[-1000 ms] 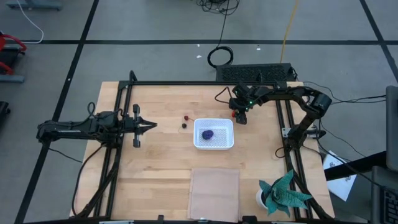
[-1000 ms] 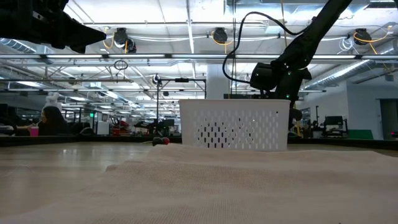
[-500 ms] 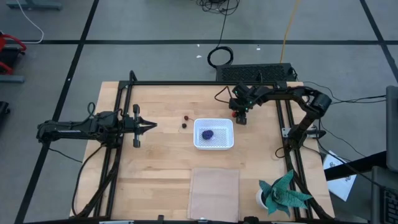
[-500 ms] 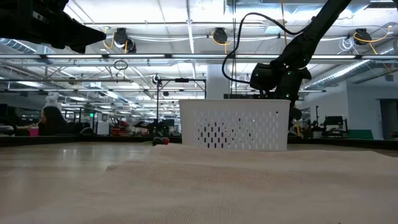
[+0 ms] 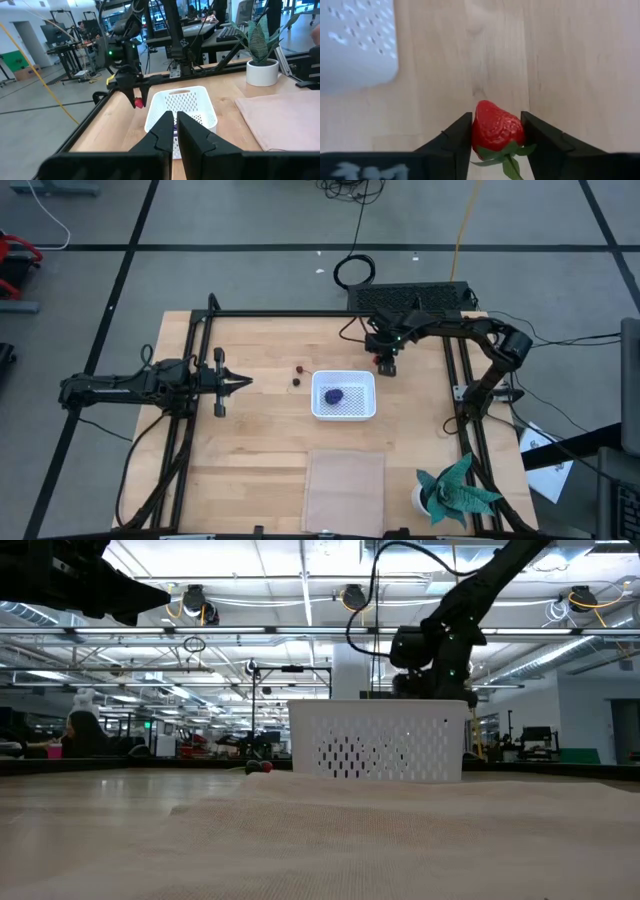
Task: Pick and placing Produce into tupperware
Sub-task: Put the red strawberry into the white basket
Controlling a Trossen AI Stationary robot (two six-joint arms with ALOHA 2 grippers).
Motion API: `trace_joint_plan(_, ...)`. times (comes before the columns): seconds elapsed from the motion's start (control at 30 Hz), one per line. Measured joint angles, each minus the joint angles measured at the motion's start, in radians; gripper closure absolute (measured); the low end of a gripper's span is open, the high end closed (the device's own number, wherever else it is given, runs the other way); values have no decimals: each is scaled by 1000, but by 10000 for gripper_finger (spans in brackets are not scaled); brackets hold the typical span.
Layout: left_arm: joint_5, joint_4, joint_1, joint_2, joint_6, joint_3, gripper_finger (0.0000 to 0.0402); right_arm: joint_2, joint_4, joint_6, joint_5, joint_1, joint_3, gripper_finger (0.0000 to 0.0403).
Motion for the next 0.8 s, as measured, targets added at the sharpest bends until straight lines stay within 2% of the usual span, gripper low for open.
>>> trace_joint_plan(0.27,0,0,0,0,0,0,376,-1,-58,10,3,32,83,272)
trace_joint_plan(0.8,0,0,0,0,-17,0,376,-31,-109,14,26,29,151,265)
